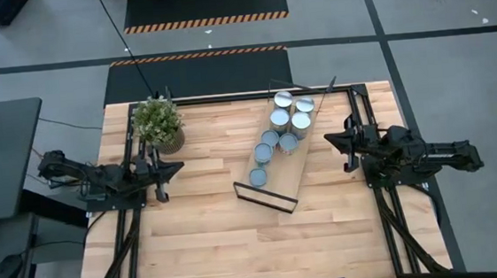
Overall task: Pick and place cans onto a shelf
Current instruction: Return to Home Position
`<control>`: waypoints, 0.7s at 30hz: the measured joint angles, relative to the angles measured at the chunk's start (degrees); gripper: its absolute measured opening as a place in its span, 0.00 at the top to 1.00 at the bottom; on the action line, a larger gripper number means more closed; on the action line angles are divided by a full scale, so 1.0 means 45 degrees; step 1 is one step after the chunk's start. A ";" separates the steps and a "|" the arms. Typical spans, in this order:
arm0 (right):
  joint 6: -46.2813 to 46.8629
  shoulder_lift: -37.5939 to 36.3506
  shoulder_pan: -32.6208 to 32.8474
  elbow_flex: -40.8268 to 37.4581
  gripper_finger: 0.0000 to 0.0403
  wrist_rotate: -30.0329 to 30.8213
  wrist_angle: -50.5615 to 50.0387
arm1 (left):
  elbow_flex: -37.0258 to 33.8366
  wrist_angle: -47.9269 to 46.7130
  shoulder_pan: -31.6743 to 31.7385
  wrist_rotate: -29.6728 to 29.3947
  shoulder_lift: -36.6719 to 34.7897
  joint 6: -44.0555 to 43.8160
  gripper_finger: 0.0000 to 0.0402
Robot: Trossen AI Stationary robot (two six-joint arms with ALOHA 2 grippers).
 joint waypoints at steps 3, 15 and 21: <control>-0.0056 0.0002 0.0000 0.0000 1.00 0.0013 -0.0114 | -0.0002 -0.0061 0.0017 -0.0004 -0.0415 0.0466 1.00; 0.0298 0.0005 -0.0897 0.0000 1.00 0.0202 -0.1034 | -0.0007 -0.0659 0.2064 0.1284 -0.0745 0.0978 1.00; 0.0561 0.0005 -0.1054 0.0000 1.00 0.0168 -0.1103 | -0.0012 -0.0562 0.3537 0.3009 -0.0745 0.1162 1.00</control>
